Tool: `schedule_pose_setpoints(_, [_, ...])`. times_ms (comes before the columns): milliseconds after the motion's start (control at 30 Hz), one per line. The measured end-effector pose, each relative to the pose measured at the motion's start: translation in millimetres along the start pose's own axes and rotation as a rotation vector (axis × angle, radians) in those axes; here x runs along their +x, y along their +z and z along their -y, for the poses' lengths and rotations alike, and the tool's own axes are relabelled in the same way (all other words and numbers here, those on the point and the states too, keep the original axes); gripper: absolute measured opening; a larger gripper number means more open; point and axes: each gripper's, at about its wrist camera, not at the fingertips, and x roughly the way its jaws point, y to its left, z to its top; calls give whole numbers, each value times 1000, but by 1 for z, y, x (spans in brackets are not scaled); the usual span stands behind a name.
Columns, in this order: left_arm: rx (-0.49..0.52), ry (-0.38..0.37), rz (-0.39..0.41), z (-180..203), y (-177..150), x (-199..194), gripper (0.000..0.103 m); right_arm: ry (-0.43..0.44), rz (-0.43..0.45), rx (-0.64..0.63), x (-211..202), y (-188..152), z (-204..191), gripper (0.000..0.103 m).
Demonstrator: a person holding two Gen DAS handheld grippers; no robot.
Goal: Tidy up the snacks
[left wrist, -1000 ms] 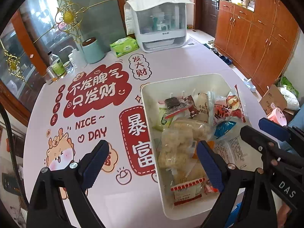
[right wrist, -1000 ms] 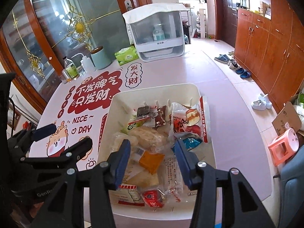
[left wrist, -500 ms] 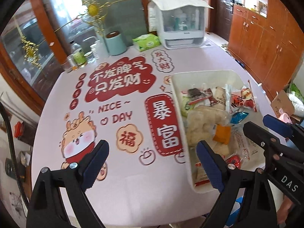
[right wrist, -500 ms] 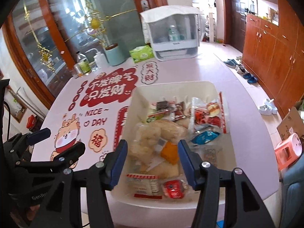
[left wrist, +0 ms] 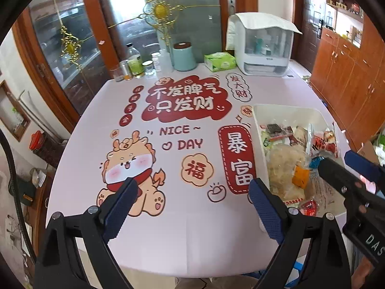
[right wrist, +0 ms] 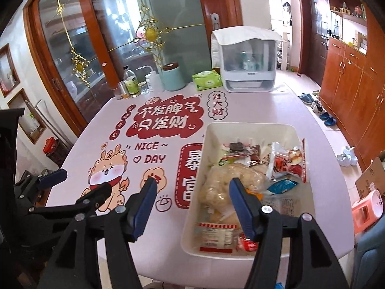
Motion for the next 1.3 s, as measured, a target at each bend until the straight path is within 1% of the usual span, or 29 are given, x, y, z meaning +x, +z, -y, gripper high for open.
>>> schedule_pose_setpoints(333, [-23, 10, 6, -13, 0, -2, 93, -7, 2, -37, 1, 0, -23, 63])
schedule_pose_setpoints(567, [-26, 7, 9, -18, 1, -2, 93, -14, -2, -27, 2, 0, -25, 63])
schedule_pose_setpoints(1300, [-18, -4, 7, -15, 7, -1, 93, -23, 2, -13, 2, 1, -22, 63])
